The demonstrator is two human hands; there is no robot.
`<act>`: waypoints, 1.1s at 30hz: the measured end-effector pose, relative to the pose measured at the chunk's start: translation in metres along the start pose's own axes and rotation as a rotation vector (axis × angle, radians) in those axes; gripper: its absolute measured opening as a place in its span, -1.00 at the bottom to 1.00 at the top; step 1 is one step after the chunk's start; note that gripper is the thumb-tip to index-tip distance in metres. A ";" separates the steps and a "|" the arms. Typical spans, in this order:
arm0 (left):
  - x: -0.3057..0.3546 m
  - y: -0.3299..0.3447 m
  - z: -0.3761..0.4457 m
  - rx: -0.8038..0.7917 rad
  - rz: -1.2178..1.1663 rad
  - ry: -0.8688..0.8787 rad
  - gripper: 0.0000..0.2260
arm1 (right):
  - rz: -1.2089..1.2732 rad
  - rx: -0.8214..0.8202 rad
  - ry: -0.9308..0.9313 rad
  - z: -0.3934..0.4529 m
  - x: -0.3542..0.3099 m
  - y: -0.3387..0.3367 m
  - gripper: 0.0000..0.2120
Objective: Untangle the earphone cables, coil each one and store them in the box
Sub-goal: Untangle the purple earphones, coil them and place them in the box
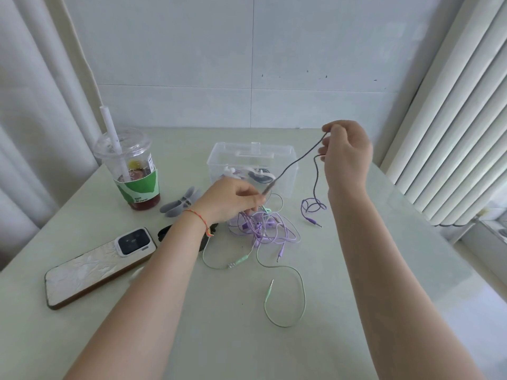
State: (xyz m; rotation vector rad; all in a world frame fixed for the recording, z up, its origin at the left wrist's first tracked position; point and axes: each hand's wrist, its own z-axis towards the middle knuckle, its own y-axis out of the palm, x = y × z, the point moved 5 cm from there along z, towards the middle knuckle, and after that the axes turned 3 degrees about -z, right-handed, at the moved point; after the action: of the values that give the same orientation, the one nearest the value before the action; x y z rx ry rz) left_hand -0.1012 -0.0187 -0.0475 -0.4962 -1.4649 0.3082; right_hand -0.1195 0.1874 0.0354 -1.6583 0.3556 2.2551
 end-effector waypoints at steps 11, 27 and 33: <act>0.023 -0.008 -0.003 0.214 -0.045 0.147 -0.91 | -0.648 -0.781 -0.204 -0.033 0.010 0.053 -0.73; 0.010 -0.022 -0.001 0.285 -0.022 0.060 -0.80 | -0.496 -0.618 -0.098 -0.014 0.015 0.039 -0.68; -0.006 -0.023 0.002 0.300 -0.029 -0.039 -0.89 | -0.061 -0.432 0.018 -0.009 0.005 0.031 -0.68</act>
State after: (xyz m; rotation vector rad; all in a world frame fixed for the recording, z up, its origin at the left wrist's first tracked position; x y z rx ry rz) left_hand -0.1062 -0.0411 -0.0415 -0.2279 -1.4318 0.5077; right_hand -0.1254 0.1558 0.0282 -1.8571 -0.1938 2.3909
